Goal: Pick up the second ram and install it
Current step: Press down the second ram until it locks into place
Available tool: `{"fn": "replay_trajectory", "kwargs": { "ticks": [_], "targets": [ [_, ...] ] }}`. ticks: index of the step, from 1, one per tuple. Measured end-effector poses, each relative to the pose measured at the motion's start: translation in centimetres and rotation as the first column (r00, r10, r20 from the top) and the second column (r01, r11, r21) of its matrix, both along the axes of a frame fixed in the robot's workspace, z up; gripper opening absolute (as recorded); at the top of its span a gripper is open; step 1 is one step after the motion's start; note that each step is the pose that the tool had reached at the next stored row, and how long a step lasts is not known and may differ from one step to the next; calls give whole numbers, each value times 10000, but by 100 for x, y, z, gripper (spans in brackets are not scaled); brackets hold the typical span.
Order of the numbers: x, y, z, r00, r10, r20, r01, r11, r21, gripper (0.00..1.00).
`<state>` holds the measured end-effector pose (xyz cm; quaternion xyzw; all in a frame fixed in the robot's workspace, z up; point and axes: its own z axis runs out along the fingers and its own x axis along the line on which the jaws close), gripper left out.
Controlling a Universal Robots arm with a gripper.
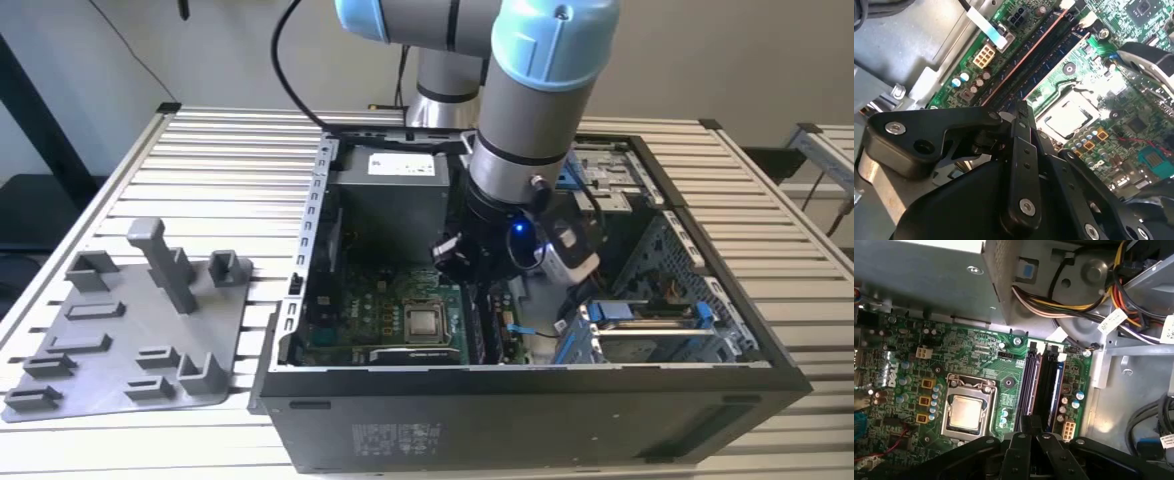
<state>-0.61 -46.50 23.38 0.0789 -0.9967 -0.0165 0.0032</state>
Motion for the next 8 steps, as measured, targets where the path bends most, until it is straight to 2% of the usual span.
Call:
{"fn": "replay_trajectory", "kwargs": {
  "ticks": [4,8],
  "targets": [
    [0,0,0,9994,335,-1,-335,9994,-1,11],
    [0,0,0,9970,775,-1,-775,9970,-5,11]
  ]
}}
